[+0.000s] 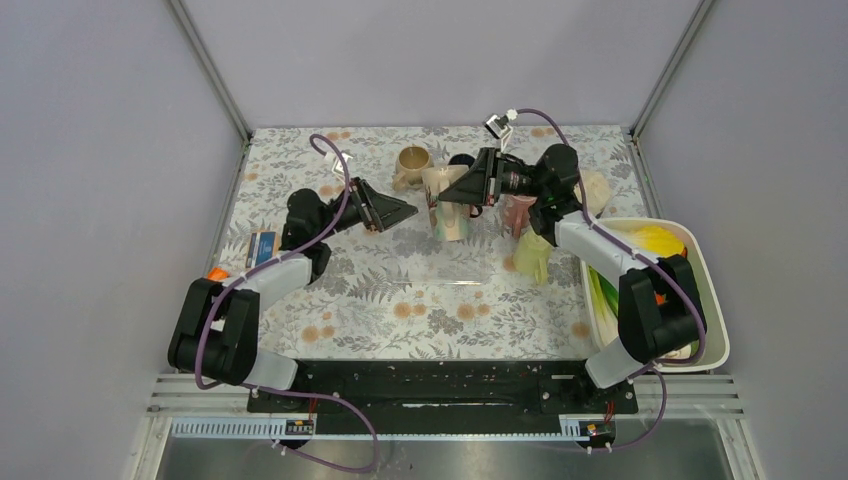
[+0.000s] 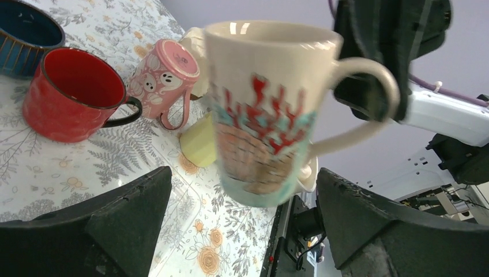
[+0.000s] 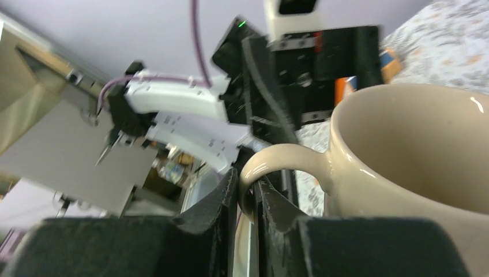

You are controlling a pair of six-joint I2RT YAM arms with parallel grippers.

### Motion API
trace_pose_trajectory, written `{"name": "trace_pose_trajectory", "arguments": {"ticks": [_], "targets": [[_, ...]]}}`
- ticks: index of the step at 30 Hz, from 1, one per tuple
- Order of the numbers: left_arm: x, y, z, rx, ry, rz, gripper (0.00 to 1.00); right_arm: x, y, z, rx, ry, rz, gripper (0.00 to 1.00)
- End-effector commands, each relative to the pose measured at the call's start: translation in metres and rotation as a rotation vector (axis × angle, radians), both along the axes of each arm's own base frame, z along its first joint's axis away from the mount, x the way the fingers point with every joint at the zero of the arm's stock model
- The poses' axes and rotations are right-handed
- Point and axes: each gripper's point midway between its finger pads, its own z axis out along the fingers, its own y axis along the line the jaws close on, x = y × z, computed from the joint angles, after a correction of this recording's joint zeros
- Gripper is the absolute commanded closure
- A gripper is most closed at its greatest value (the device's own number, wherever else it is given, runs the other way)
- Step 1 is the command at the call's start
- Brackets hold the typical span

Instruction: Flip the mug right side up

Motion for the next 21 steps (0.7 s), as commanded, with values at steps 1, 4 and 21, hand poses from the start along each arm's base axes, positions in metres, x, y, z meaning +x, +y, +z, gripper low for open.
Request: {"name": "trace_pose_trajectory", "arguments": {"ticks": [1, 4, 21], "targets": [[0.006, 0.005, 0.032, 0.004, -0.098, 0.022, 0.01, -0.072, -0.002, 0.067, 0.071, -0.295, 0.241, 1.00], [0.007, 0.008, 0.043, -0.005, -0.104, 0.024, 0.01, -0.093, 0.000, 0.062, 0.062, -0.305, 0.317, 1.00], [-0.006, 0.014, 0.074, -0.020, -0.106, -0.020, 0.01, -0.112, 0.000, 0.042, 0.002, -0.287, 0.392, 1.00]]}}
